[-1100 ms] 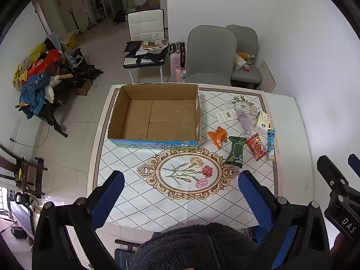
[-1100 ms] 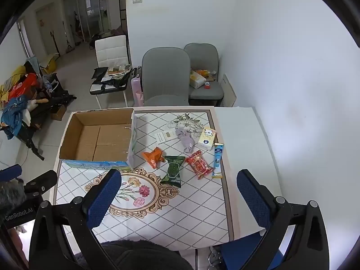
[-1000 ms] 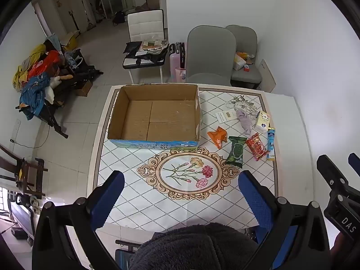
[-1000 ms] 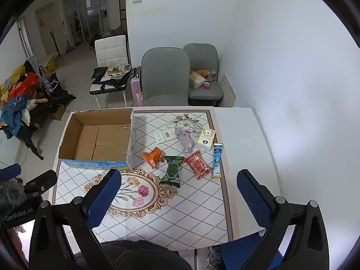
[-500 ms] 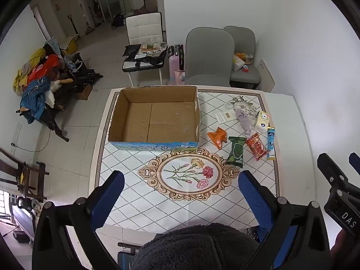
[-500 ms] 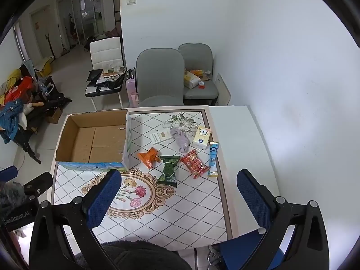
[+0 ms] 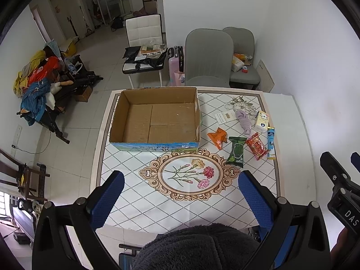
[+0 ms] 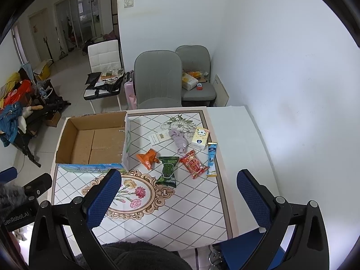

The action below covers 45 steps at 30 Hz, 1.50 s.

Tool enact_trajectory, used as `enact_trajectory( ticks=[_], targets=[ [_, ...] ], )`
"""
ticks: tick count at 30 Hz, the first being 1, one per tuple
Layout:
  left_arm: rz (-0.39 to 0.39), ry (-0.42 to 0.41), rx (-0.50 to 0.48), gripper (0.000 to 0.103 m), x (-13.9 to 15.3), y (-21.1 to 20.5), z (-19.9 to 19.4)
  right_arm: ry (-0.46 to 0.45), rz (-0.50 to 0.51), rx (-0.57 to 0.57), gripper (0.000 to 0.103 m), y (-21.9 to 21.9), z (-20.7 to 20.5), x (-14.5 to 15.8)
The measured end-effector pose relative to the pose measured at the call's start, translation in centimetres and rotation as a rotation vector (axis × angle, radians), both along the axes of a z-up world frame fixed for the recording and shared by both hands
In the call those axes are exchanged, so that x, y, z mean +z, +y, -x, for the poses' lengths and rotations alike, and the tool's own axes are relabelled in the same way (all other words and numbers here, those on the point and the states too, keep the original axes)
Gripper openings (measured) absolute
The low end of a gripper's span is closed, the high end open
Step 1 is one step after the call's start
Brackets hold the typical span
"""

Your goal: Organize soft objects

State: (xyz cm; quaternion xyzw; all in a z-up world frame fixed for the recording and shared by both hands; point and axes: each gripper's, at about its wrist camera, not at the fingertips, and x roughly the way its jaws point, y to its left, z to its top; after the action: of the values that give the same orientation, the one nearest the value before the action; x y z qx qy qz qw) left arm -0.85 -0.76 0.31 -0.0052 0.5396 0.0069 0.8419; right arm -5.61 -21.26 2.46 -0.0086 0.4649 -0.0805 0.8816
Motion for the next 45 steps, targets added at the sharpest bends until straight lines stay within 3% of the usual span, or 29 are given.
enact_trajectory(
  ticks=[45],
  targets=[
    [0.004, -0.029, 0.013, 0.103, 0.97, -0.27, 0.56, -0.033, -0.008, 0.019, 0.103, -0.59, 0.93, 0.50]
  ],
)
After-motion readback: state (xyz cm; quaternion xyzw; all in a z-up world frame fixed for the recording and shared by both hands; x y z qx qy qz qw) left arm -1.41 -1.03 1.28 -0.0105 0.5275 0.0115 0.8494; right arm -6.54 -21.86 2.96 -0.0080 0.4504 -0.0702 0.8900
